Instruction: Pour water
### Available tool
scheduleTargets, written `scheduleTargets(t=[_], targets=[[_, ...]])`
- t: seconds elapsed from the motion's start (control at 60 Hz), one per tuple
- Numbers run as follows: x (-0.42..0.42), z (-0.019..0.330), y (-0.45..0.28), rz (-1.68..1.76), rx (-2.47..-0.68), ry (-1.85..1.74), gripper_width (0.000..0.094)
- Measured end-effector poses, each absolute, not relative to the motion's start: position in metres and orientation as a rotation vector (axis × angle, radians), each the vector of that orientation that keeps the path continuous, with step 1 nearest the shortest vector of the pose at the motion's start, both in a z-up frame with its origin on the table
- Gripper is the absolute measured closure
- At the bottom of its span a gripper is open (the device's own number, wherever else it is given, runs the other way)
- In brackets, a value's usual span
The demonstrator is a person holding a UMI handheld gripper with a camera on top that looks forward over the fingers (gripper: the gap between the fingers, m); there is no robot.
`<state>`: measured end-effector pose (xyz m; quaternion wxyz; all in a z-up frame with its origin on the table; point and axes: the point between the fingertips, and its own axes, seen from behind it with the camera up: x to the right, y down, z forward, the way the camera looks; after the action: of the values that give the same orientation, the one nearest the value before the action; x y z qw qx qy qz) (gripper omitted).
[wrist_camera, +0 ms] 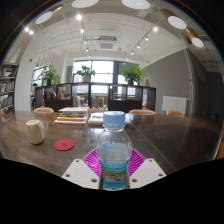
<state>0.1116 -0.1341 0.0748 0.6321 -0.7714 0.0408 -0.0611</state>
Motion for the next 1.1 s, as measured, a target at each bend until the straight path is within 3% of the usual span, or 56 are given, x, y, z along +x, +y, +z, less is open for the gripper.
scheduleTargets(t=[0.267,0.533,0.733,1.1], targets=[[0.106,0.075,-0.127,-0.173,-1.779,0.028,0.0652],[0.020,0.135,-0.060,-0.566,-1.702,-0.477,0.0653],[-0.062,0.167,-0.009,-0.957,-1.466,-0.921,0.0652],[-0.153,0.169,0.044,-1.448,-0.957,-1.481,0.0641]])
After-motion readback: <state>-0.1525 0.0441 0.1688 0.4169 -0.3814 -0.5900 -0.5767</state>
